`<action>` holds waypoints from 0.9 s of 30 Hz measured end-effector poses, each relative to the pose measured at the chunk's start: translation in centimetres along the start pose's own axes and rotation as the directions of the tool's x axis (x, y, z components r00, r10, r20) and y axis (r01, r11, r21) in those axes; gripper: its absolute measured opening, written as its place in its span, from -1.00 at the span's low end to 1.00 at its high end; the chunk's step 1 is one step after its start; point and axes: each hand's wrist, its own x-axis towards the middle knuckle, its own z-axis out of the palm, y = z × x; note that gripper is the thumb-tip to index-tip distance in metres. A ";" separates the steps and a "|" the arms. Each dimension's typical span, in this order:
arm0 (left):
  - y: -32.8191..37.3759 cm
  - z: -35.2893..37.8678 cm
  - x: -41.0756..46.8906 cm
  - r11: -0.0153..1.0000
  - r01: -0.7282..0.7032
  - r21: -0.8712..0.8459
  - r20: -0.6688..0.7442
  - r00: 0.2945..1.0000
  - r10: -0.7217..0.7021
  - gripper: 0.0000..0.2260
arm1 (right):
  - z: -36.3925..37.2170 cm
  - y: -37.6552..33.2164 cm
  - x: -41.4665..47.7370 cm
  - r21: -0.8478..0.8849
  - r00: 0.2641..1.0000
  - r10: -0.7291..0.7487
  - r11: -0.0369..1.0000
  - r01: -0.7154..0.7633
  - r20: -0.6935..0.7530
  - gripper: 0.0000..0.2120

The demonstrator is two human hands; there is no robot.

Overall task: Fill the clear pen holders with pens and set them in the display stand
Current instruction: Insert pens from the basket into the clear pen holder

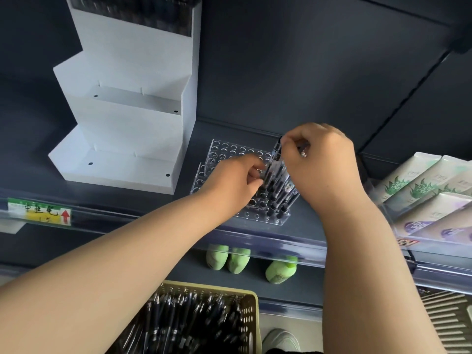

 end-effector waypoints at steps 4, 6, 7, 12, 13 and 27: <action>0.1 -2.4 -2.2 0.989 -0.088 0.122 -0.079 0.992 0.098 -0.75 | 0.0 -1.7 -2.3 -0.081 0.995 -0.063 0.995 0.057 -0.076 -0.84; 0.0 -3.9 -4.0 0.943 -0.176 0.284 -0.079 0.975 0.206 -0.75 | 0.3 -3.0 -4.2 -0.093 0.991 -0.110 0.990 0.103 -0.071 -0.84; -0.1 -4.6 -4.8 0.902 -0.219 0.371 -0.050 0.966 0.255 -0.75 | 0.6 -3.5 -5.1 -0.099 0.989 -0.139 0.986 0.134 -0.043 -0.83; -1.6 -6.2 -10.1 0.793 -0.263 0.549 0.094 0.962 0.255 -0.75 | 3.2 -5.1 -11.3 -0.114 0.967 -0.167 0.975 0.191 0.191 -0.80; -2.1 -6.2 -11.4 0.800 -0.240 0.550 0.107 0.970 0.217 -0.73 | 3.9 -5.2 -12.7 -0.119 0.955 -0.150 0.975 0.185 0.256 -0.79; -11.4 -2.2 -24.2 0.650 0.012 0.760 0.430 0.741 -0.516 -0.61 | 9.2 -1.8 -23.4 -0.391 0.461 0.357 0.920 -0.022 0.813 -0.70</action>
